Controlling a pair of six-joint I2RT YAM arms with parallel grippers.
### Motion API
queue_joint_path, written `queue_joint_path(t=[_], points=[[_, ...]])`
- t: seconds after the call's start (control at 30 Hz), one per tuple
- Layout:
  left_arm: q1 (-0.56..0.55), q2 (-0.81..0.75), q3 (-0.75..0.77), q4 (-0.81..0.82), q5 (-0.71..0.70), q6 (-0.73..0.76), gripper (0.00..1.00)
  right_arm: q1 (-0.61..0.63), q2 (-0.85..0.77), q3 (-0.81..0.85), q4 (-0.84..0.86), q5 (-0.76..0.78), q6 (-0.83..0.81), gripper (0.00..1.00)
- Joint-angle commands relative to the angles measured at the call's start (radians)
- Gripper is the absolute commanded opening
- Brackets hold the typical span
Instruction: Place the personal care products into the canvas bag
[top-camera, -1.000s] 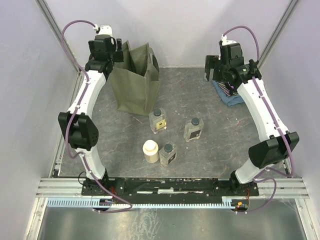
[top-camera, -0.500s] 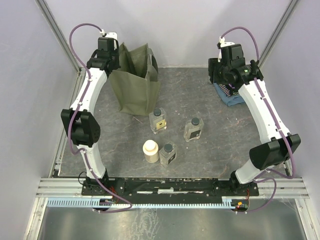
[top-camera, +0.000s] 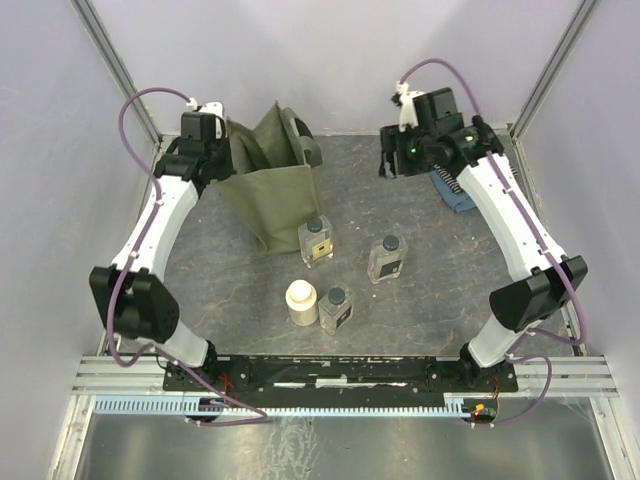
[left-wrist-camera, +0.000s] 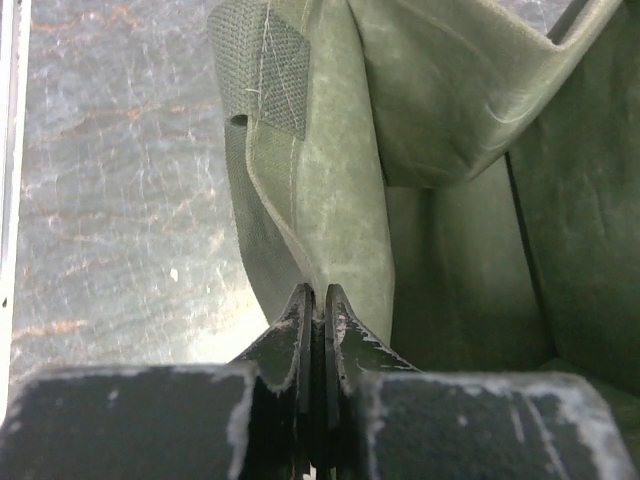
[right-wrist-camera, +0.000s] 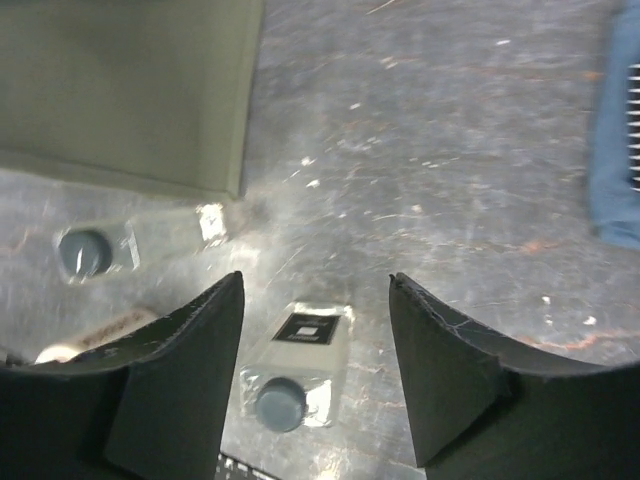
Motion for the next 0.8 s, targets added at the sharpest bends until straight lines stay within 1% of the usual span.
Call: queue_joint_path(t=[0.0, 0.1, 0.23, 0.4, 0.53, 0.63, 0.77], points=[[-0.005, -0.149, -0.099, -0.001, -0.02, -0.061, 0.03, 0.098, 0.019, 0.041, -0.058, -0.122, -0.041, 0.71], [-0.004, -0.224, -0.165, 0.018, -0.047, -0.076, 0.03, 0.169, 0.014, 0.025, -0.076, -0.147, -0.057, 0.8], [-0.004, -0.289, -0.196, 0.048, -0.087, -0.089, 0.03, 0.254, -0.035, -0.074, -0.027, -0.153, -0.062, 1.0], [-0.003, -0.306, -0.187, 0.053, -0.173, -0.095, 0.03, 0.337, -0.09, -0.224, 0.117, -0.146, -0.033, 1.0], [-0.005, -0.313, -0.188, 0.053, -0.25, -0.083, 0.03, 0.37, -0.122, -0.343, 0.262, -0.12, 0.008, 1.0], [-0.004, -0.317, -0.198, 0.046, -0.267, -0.069, 0.03, 0.379, -0.112, -0.353, 0.306, -0.081, 0.042, 1.0], [-0.004, -0.347, -0.243, 0.059, -0.278, -0.087, 0.03, 0.4, -0.082, -0.357, 0.357, -0.037, 0.066, 1.0]])
